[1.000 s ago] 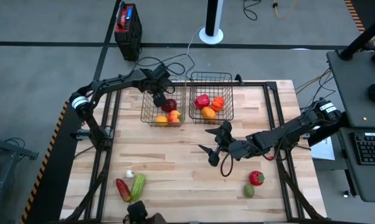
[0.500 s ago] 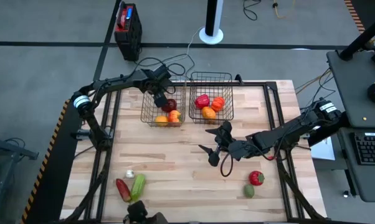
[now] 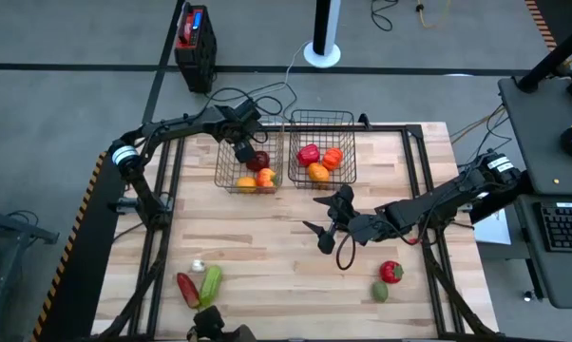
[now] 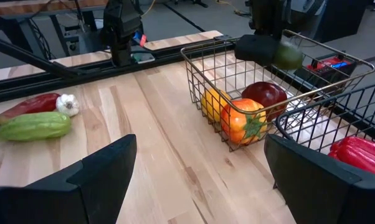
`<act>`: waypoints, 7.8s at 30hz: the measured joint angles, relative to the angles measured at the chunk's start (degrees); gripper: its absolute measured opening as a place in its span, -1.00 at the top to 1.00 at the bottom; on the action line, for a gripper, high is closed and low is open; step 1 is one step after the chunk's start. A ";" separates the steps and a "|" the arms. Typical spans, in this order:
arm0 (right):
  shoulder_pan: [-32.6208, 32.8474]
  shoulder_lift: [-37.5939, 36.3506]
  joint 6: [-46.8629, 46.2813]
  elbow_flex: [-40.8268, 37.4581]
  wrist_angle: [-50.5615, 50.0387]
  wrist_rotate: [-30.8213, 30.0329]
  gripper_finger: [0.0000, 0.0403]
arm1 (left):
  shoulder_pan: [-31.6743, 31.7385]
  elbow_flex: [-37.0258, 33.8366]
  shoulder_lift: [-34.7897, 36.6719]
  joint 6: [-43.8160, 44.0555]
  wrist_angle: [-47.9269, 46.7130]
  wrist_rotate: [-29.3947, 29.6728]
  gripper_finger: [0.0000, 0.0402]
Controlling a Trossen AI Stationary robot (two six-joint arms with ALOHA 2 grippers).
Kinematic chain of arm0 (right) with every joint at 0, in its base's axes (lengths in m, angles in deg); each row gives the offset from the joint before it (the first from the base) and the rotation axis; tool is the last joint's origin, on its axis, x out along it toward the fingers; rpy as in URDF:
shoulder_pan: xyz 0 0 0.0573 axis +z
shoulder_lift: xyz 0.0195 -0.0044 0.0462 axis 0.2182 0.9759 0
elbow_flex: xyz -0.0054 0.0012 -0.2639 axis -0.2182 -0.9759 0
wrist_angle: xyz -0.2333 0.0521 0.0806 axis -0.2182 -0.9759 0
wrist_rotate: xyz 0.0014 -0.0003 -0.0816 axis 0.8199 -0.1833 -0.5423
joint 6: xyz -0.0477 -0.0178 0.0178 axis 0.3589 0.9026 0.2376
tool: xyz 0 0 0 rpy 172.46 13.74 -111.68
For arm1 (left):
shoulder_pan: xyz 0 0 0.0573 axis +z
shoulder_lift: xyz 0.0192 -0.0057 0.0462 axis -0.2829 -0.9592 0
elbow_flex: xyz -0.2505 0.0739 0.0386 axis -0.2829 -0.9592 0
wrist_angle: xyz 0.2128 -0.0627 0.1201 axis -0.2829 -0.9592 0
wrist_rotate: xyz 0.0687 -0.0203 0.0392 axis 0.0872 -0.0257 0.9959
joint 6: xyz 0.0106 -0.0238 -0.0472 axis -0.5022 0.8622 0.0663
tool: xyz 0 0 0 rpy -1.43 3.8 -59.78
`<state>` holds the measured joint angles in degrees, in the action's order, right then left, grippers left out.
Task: Sort produce into baskets
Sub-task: Put the top green lime into the silver wire basket, then put the green cucumber into the black wire basket
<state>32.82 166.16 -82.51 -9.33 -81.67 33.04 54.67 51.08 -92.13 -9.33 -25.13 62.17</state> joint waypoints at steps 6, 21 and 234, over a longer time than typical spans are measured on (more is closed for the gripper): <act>-0.01 -0.01 0.00 0.00 0.00 0.00 -0.71 | 0.00 0.00 0.00 0.00 0.07 0.00 -0.16; -0.01 -0.01 -0.04 0.00 -0.42 0.02 -0.71 | -4.25 0.00 3.62 3.93 -4.06 0.07 -0.18; 6.75 20.73 13.00 11.13 18.92 0.35 0.10 | -70.91 -28.53 14.50 1.86 83.97 22.74 -0.42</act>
<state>39.57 186.89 -69.52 1.80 -62.74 33.39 -16.24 22.55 -77.64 -7.47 58.84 84.92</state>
